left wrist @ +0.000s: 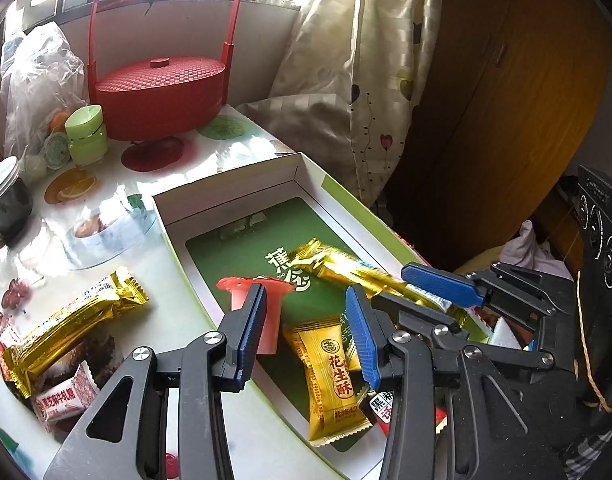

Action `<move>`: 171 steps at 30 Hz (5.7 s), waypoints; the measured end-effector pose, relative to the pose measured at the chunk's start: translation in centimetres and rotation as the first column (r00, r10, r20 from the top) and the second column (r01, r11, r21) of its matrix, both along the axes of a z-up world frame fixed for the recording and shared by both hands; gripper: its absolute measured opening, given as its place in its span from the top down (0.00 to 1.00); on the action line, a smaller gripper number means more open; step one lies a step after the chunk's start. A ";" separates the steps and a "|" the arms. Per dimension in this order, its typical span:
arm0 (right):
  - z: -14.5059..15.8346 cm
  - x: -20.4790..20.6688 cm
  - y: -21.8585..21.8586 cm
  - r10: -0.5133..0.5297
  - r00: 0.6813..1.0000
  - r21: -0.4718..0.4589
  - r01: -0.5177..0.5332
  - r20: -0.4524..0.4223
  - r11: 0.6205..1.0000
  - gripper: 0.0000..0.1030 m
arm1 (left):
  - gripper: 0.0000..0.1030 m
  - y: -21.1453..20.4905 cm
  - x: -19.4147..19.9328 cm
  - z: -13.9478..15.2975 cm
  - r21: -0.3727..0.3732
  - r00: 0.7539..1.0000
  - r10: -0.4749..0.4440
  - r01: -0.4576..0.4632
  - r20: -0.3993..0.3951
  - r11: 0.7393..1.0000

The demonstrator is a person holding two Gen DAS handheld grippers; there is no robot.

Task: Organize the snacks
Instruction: 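Open the left tool releasing the red cup into the box while the right tool releases the gold bar, then withdraw both open tools from the green box back to the snack pile, then close the right tool on a pink-white candy bar packet and lift it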

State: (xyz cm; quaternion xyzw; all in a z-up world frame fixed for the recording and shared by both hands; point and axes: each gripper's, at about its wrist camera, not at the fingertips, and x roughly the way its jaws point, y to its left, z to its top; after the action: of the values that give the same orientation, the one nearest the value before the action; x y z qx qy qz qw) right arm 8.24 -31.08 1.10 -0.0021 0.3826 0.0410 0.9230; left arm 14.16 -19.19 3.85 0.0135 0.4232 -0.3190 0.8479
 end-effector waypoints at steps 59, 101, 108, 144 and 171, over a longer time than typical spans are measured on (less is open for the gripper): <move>2.9 -3.4 8.0 0.056 0.996 0.030 -0.058 0.069 0.998 0.54 | 0.52 13.0 -5.6 3.9 -0.050 0.964 0.241 -0.237 0.113 0.970; -1.4 5.9 20.8 0.416 0.908 0.030 -0.415 -0.059 0.910 0.48 | 0.52 24.9 -3.6 -1.6 -0.062 0.870 0.492 -0.493 -0.029 0.868; -2.0 4.6 20.7 0.480 0.871 0.064 -0.475 -0.108 0.878 0.48 | 0.52 24.9 -3.5 -1.7 -0.063 0.870 0.493 -0.494 -0.033 0.867; -1.6 5.1 26.8 0.666 0.739 -0.069 -0.673 -0.106 0.736 0.48 | 0.52 28.4 -3.8 -2.0 -0.055 0.836 0.545 -0.548 -0.061 0.835; -2.4 0.5 22.9 0.575 0.810 -0.026 -0.581 -0.115 0.814 0.83 | 0.52 25.3 1.7 -2.0 -0.066 0.848 0.515 -0.525 -0.125 0.848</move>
State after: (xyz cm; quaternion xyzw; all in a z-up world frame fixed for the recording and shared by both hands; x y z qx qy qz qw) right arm 8.76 -8.21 -1.30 -0.1436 0.4113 0.3080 0.8458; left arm 15.84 6.12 1.87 -0.1595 0.4377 -0.0979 0.8794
